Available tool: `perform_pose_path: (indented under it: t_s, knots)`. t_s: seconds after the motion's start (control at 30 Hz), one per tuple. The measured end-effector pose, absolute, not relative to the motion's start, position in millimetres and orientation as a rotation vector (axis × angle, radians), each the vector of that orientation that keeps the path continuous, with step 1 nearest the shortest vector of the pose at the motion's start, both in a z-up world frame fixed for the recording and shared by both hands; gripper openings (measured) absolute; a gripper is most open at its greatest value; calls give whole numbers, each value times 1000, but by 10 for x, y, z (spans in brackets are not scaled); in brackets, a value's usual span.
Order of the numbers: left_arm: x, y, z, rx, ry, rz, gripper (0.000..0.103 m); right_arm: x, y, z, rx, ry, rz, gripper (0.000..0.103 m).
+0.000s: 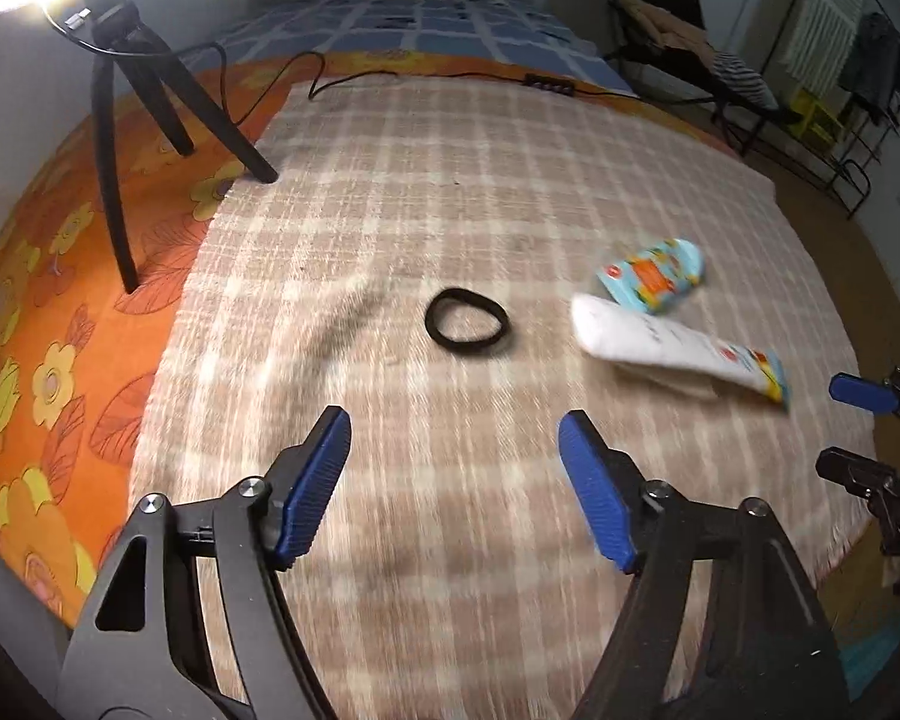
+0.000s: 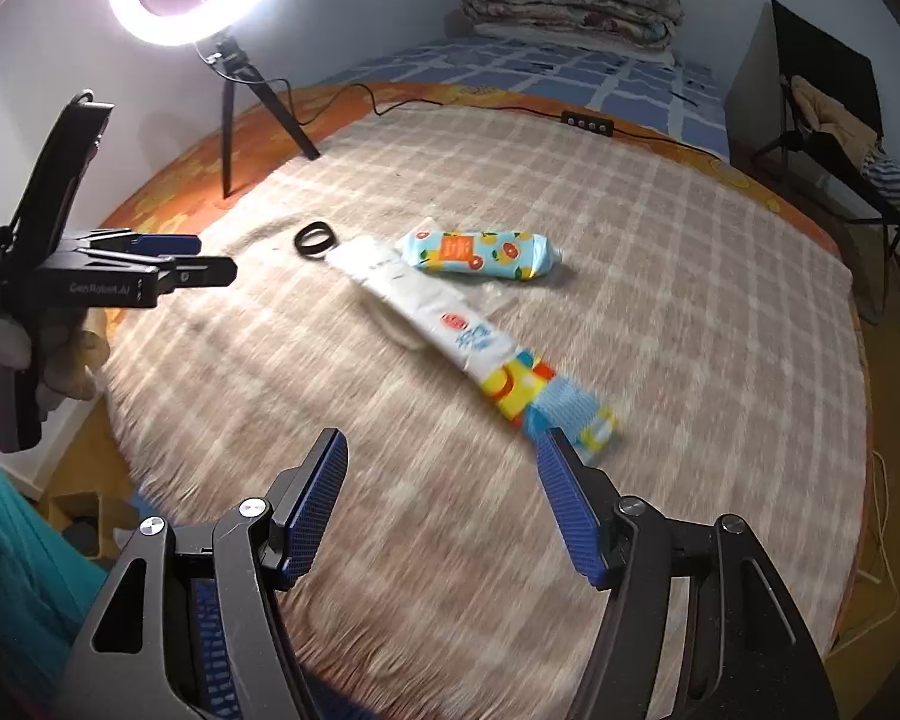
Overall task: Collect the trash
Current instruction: 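Grasp the black hair tie with the left tool while the right tool grasps the white tube, then carry the hair tie and white tube over the blue basket and open both tools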
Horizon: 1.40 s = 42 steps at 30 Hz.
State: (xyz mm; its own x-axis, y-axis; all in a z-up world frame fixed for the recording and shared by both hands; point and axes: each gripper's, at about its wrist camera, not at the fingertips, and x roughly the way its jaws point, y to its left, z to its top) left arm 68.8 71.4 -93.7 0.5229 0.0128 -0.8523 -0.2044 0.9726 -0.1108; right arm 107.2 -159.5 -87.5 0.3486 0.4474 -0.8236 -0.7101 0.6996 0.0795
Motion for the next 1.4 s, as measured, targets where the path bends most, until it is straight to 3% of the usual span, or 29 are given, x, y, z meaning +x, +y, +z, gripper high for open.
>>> perform_pose_path:
  t_s: [0.47,0.53,0.6,0.67,0.73,0.77,0.8,0.87,1.07,1.4]
  knots:
    - [1155,777,-1187,-171,1034,177,66,1477,-1248,-1171,-457,956,747,65]
    - [1199,777,-1247,-163,1046,175,56,1487,-1212,-1189,-464,955,748,65]
    - [1227,770,-1286,-155,1044,170,52,1489,-1187,-1202,-469,953,749,65]
    - [1239,762,-1279,-151,1038,162,41,1490,-1161,-1223,-472,956,754,65]
    - [1250,750,-1258,-155,1035,138,20,1497,-1135,-1252,-477,962,753,65]
    - [1259,741,-1247,-150,1034,134,17,1499,-1129,-1265,-477,963,754,65]
    - [1259,718,-1232,-143,1033,132,13,1508,-1124,-1275,-476,964,754,63]
    - [1255,680,-1222,-119,1028,127,8,1501,-1125,-1293,-474,975,756,40]
    - [1207,653,-1166,-122,1017,134,5,1476,-1186,-1226,-432,964,764,10]
    - [1039,736,-969,-127,976,149,5,1440,-1345,-1028,-343,935,750,4]
